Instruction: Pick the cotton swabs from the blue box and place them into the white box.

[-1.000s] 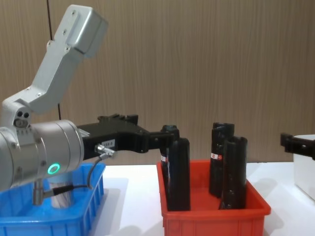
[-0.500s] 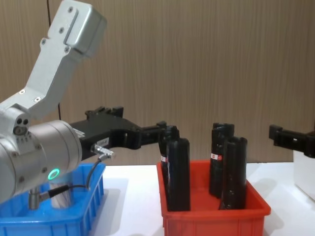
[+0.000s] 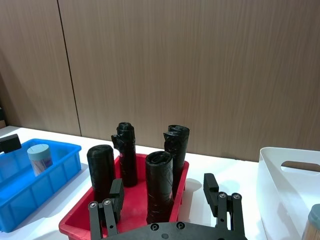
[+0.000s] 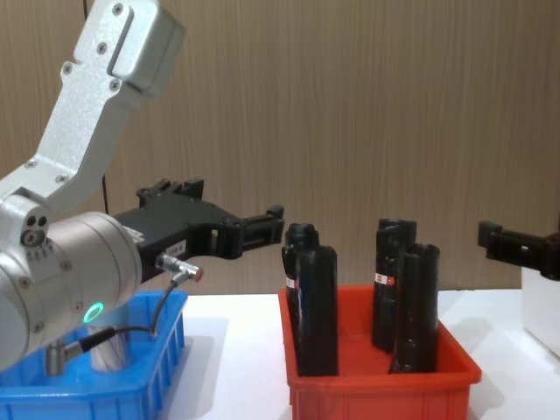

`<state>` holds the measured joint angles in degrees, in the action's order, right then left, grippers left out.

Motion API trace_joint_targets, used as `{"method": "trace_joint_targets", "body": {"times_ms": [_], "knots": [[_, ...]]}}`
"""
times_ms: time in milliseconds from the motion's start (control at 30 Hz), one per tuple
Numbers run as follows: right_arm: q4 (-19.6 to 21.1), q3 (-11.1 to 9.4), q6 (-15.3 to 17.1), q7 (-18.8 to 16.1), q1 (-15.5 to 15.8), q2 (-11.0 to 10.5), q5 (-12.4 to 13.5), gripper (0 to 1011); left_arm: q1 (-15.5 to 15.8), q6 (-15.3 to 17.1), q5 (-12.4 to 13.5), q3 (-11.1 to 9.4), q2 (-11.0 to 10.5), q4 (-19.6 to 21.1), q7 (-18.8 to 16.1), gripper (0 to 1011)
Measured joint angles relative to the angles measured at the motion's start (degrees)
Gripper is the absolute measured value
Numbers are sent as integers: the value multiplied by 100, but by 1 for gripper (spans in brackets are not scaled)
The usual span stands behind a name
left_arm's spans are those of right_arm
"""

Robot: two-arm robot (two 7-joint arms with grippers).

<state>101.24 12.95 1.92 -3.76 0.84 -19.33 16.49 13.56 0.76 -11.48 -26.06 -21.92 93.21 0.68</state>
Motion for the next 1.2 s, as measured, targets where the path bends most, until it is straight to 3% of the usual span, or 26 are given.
{"method": "trace_joint_targets", "body": {"times_ms": [700,1200], "knots": [[-25,-42,113,-162,-26,-19,129,1001,3,0,0,4,3,0,-6,1004],[-333,-124,527,-778,-265,-69,442,1001,3,4,-1,4,3,-3,-5,1004]]}}
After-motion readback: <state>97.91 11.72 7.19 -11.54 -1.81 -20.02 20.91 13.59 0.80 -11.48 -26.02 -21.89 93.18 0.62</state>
